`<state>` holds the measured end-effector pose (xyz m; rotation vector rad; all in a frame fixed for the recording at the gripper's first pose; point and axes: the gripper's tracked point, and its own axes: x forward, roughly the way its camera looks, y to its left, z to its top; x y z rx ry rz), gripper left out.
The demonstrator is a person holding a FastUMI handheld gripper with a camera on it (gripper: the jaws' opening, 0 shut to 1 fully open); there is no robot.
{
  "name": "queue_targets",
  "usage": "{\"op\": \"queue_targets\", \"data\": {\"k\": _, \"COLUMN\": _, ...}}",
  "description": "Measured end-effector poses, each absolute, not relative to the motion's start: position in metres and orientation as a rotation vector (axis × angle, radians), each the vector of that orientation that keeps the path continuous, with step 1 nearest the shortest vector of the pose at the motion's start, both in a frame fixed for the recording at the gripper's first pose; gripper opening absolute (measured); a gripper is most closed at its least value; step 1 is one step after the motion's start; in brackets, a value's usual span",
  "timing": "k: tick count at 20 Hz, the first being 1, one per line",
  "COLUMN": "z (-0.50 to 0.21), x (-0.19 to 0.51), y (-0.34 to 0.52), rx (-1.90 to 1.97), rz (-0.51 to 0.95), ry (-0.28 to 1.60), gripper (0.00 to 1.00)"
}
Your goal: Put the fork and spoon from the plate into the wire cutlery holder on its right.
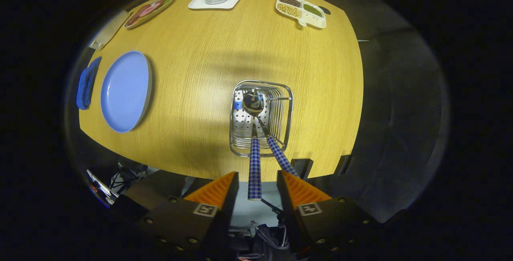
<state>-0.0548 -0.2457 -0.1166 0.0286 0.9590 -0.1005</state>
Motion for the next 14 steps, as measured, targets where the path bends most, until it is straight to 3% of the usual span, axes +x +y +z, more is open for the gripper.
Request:
{"op": "queue_targets", "data": {"k": 1, "z": -0.115, "x": -0.057, "y": -0.244, "rx": 0.042, "rz": -0.101, "ry": 0.95, "gripper": 0.72}}
{"op": "queue_targets", "data": {"k": 3, "z": -0.108, "x": -0.065, "y": -0.242, "rx": 0.063, "rz": -0.119, "ry": 0.923, "gripper": 0.84}}
{"op": "queue_targets", "data": {"k": 4, "z": -0.105, "x": -0.066, "y": -0.242, "rx": 0.069, "rz": -0.124, "ry": 0.898, "gripper": 1.0}}
{"op": "queue_targets", "data": {"k": 14, "z": -0.055, "x": -0.076, "y": -0.191, "rx": 0.074, "rz": -0.088, "ry": 0.605, "gripper": 0.97}}
